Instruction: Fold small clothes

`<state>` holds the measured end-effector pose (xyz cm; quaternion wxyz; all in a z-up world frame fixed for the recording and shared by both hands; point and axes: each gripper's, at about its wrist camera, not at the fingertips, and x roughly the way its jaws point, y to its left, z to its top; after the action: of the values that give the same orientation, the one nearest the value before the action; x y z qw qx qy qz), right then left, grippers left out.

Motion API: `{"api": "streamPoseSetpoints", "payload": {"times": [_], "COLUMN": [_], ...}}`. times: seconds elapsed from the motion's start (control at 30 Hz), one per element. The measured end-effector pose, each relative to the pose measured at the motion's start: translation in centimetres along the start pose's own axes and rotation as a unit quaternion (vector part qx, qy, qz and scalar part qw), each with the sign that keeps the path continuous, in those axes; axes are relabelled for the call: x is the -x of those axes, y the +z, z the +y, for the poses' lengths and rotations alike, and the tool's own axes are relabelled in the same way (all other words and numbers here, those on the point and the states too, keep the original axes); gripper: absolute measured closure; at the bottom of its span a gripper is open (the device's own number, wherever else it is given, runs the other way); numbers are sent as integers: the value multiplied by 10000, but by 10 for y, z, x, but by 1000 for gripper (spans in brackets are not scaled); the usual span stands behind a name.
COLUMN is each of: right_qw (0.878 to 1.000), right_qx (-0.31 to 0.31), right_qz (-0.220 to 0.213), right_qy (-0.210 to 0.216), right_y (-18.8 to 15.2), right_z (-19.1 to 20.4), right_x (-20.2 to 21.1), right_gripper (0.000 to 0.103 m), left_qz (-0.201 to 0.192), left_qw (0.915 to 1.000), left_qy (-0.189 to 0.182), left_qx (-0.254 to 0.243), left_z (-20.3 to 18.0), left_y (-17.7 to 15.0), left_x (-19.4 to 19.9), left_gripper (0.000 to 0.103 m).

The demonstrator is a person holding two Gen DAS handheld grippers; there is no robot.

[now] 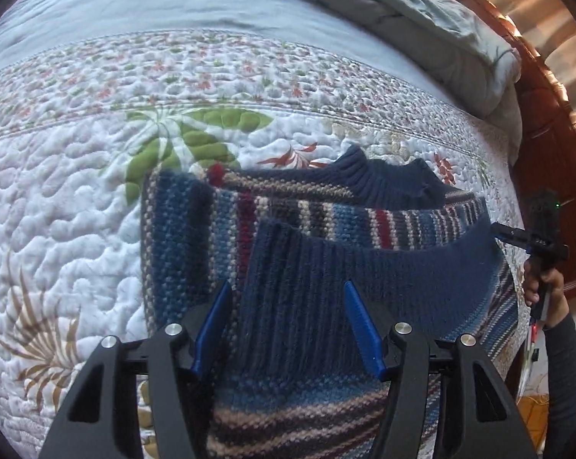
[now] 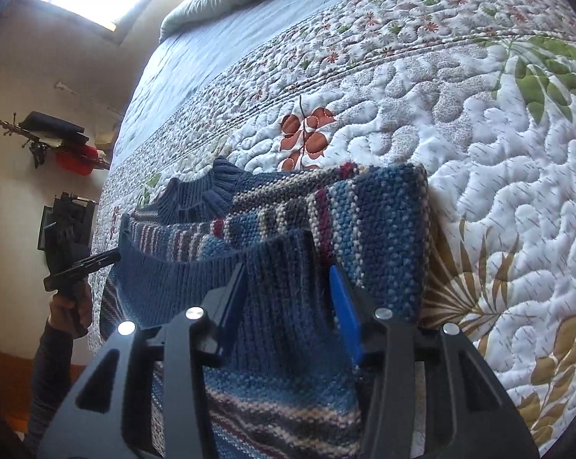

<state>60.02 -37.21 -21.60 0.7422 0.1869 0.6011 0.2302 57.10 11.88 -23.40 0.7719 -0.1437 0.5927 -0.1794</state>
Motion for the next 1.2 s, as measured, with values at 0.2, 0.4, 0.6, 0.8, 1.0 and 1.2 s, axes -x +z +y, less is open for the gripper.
{"api": "streamPoseSetpoints", "payload": {"times": [0.2, 0.4, 0.6, 0.8, 1.0, 1.2], "right_qw": [9999, 9991, 9978, 9951, 9886, 9840], "right_qx": [100, 411, 560, 630, 760, 504], "right_qz": [37, -63, -148, -663, -1144, -1470], "right_qy": [46, -24, -331, -371, -622, -867], "right_y": [-1, -7, -12, -23, -6, 40], "right_z": [0, 8, 9, 24, 56, 69], "right_x": [0, 3, -1, 34, 72, 72], "right_gripper": [59, 77, 93, 94, 94, 94], "left_qz": [-71, -400, -642, -1133, -1621, -1799], "left_qw": [9999, 9989, 9979, 9932, 9861, 9833], "left_qy": [-42, -69, -37, -246, -217, 68], "left_qx": [-62, -227, -53, -138, -289, -257], "left_z": [3, -3, -1, -21, -37, -44], "left_y": [-1, -7, -13, -18, -2, 46], "left_x": [1, 12, 13, 53, 101, 106], "left_gripper": [84, 93, 94, 94, 94, 94]}}
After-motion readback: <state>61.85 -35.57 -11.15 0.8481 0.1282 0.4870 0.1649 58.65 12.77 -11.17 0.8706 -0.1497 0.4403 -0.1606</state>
